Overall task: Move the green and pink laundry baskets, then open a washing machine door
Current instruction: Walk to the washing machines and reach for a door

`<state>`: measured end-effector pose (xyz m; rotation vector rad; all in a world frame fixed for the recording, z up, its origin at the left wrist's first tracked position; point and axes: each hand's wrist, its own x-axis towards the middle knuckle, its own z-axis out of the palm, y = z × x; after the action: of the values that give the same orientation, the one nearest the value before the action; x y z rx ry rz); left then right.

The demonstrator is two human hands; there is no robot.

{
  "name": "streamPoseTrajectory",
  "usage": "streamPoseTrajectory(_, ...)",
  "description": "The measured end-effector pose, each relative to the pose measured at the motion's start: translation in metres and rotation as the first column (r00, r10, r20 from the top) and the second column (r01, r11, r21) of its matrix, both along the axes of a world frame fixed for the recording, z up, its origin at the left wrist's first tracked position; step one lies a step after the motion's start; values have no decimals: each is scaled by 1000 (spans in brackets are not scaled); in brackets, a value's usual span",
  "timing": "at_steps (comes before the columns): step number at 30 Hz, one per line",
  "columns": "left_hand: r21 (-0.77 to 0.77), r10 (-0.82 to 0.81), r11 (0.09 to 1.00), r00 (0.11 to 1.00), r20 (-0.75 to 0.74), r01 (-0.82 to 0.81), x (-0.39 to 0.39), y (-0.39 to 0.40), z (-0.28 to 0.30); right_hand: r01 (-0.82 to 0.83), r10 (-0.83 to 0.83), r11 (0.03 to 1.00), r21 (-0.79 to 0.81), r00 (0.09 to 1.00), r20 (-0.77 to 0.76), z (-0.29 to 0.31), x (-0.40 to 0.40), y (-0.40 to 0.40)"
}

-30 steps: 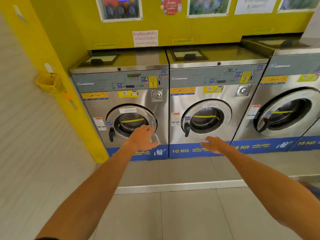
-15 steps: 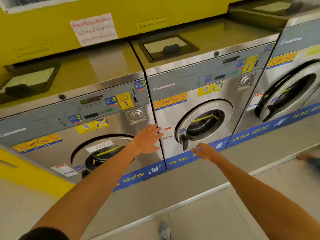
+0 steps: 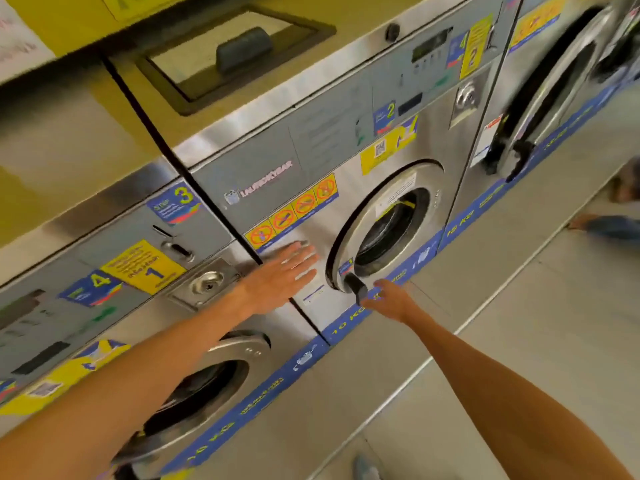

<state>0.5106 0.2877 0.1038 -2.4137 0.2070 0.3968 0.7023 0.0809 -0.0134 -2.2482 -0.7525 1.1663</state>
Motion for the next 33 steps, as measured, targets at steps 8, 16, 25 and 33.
streamPoseTrajectory(8,200,-14,980,1000,9,12,10,-1,-3,-49,48,997,61,999,15,-43,9,43)
streamPoseTrajectory(16,324,41,946,999,-9,-36,23,-13,-14,-167,150,985,34,944,292,-75,-3,63)
streamPoseTrajectory(25,356,115,923,988,101,-143,24,-30,-32,-264,227,964,32,879,419,-100,11,12)
streamPoseTrajectory(33,141,176,970,971,159,-199,27,-30,-28,-281,157,921,268,900,406,-119,49,-84)
